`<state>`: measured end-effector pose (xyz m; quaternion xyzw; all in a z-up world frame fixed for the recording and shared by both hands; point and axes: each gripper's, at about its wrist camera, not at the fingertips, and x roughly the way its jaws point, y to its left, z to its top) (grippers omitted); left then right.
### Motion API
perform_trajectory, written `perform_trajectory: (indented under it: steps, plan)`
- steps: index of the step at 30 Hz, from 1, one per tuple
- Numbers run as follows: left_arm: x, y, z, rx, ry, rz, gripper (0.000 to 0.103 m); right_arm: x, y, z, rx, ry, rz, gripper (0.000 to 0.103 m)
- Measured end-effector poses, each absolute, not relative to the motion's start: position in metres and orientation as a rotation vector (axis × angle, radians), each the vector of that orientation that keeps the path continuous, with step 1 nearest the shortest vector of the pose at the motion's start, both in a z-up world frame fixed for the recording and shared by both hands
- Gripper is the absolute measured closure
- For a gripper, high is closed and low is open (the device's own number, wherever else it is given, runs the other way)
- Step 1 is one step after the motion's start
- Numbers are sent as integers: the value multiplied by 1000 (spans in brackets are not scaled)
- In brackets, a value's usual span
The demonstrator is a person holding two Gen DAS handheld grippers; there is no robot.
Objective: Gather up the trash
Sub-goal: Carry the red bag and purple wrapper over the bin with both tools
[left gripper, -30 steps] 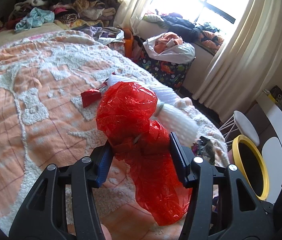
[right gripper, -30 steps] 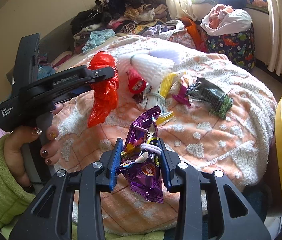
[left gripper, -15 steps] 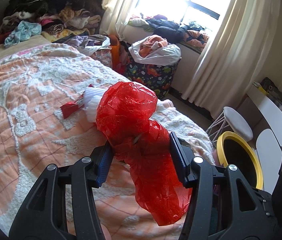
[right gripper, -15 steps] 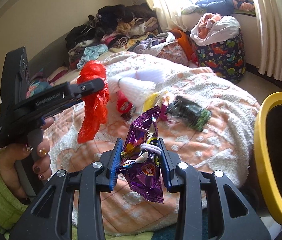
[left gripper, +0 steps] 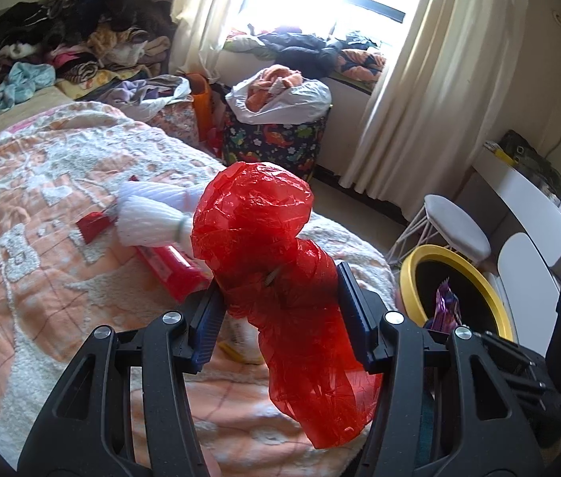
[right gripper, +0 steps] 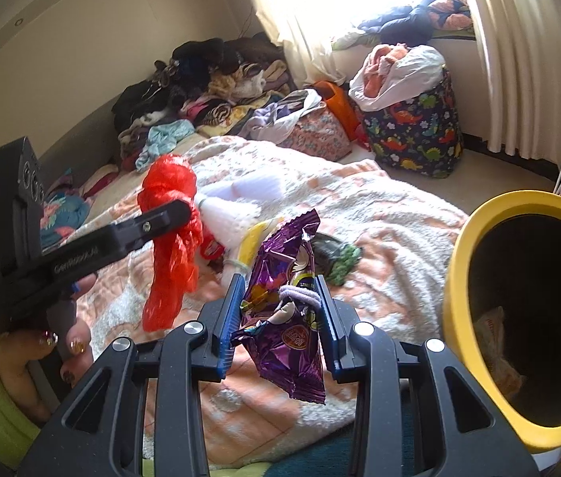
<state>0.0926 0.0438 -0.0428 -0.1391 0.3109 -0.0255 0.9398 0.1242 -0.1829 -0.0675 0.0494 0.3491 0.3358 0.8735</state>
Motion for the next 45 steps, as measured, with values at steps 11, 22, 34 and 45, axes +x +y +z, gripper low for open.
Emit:
perform_trajectory:
  steps: [11, 22, 34, 45]
  plan:
    - [93, 16, -40, -242, 641, -93, 58, 130, -213, -61, 151, 700, 655, 70]
    - [96, -5, -38, -211, 646, -129, 58, 135, -233, -57, 185, 680, 617, 70]
    - [102, -31, -33, -178, 643, -178, 57, 138, -257, -53, 221, 650, 571, 70]
    - [110, -56, -31, -146, 644, -225, 57, 141, -284, -52, 271, 629, 513, 70]
